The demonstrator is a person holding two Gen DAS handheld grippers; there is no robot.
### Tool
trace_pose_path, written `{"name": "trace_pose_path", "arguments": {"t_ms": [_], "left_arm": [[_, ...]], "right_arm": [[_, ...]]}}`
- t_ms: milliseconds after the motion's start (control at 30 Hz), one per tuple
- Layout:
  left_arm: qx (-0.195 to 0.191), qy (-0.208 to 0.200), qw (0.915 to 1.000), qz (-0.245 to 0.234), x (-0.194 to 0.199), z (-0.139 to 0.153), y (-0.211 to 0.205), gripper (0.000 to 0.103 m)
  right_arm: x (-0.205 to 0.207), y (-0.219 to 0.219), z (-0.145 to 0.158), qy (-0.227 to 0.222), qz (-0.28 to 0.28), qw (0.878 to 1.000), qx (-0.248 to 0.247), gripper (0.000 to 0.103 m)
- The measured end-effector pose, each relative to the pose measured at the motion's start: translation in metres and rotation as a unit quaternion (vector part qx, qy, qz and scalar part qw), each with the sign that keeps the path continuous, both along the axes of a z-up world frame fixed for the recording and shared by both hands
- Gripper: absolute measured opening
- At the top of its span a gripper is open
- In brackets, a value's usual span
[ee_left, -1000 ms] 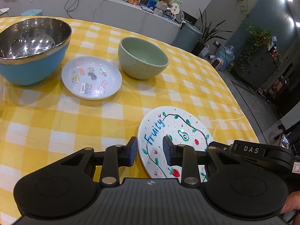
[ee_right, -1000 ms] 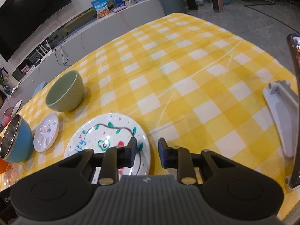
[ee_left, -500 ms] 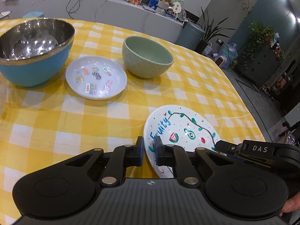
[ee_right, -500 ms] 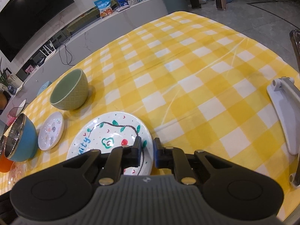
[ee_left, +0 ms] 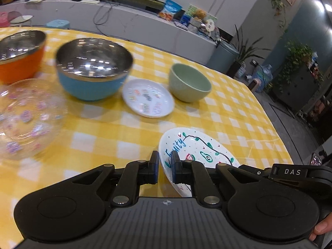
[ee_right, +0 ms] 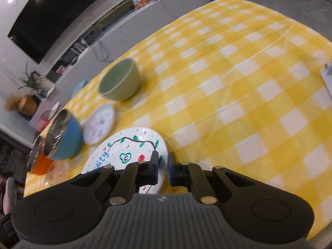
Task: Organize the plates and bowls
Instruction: 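Slide the 'Fruity' plate with the left gripper toward the clear glass plate, release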
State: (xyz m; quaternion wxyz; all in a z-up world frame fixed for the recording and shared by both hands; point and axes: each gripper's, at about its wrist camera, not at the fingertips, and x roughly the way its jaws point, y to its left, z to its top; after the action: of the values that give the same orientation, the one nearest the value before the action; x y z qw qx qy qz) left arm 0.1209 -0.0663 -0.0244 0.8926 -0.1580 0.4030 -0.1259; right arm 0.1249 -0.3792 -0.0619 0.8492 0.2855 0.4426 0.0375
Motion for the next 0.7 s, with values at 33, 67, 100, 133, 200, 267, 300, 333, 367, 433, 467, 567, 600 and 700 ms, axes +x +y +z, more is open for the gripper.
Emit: {"name": "trace_pose_path", "arguments": {"t_ms": [33,67,100,133,200,267,300,333,367,433,467,567,600,700], "left_arm": [[-0.001,0.000,1.0000,0.005,-0.004,0.001,0.005,0.012],[0.000,0.000,1.0000,0.009,-0.008,0.003,0.010,0.012],[0.003,-0.002,0.9999,0.013,-0.012,0.004,0.014,0.012],[0.005,-0.003,0.9998,0.018,-0.017,0.006,0.018,0.012],[0.005,-0.001,0.9996,0.027,-0.026,0.007,0.028,0.012],[0.002,0.002,0.9993,0.037,-0.033,0.009,0.039,0.012],[0.003,0.002,0.9991,0.043,-0.037,0.009,0.044,0.012],[0.007,0.001,0.9988,0.048,-0.041,0.011,0.048,0.012],[0.010,0.001,0.9986,0.053,-0.045,0.012,0.053,0.012],[0.015,0.003,0.9979,0.063,-0.052,0.015,0.065,0.012],[0.016,0.004,0.9975,0.069,-0.056,0.016,0.072,0.012],[0.021,0.008,0.9957,0.090,-0.067,0.018,0.089,0.012],[0.022,0.009,0.9951,0.096,-0.069,0.018,0.095,0.012],[0.024,0.015,0.9932,0.113,-0.075,0.015,0.111,0.012]], "right_arm": [[-0.003,0.004,0.003,-0.003,0.005,1.000,0.001,0.006],[-0.005,0.008,0.005,-0.006,0.009,1.000,0.004,0.006],[-0.009,0.012,0.007,-0.008,0.014,1.000,0.005,0.006],[-0.012,0.018,0.008,-0.010,0.022,1.000,0.003,0.006],[-0.019,0.029,0.012,-0.014,0.036,0.999,-0.001,0.006],[-0.026,0.037,0.015,-0.019,0.044,0.999,0.003,0.005],[-0.030,0.043,0.017,-0.022,0.050,0.999,0.003,0.005],[-0.033,0.049,0.018,-0.024,0.058,0.998,0.002,0.005],[-0.036,0.057,0.018,-0.026,0.066,0.998,0.000,0.005],[-0.042,0.069,0.018,-0.028,0.079,0.996,0.006,0.005],[-0.045,0.074,0.018,-0.029,0.086,0.996,0.009,0.005],[-0.055,0.095,0.019,-0.036,0.109,0.993,0.014,0.005],[-0.056,0.102,0.019,-0.037,0.115,0.993,0.013,0.005],[-0.057,0.123,0.017,-0.036,0.135,0.990,0.011,0.005]]}}
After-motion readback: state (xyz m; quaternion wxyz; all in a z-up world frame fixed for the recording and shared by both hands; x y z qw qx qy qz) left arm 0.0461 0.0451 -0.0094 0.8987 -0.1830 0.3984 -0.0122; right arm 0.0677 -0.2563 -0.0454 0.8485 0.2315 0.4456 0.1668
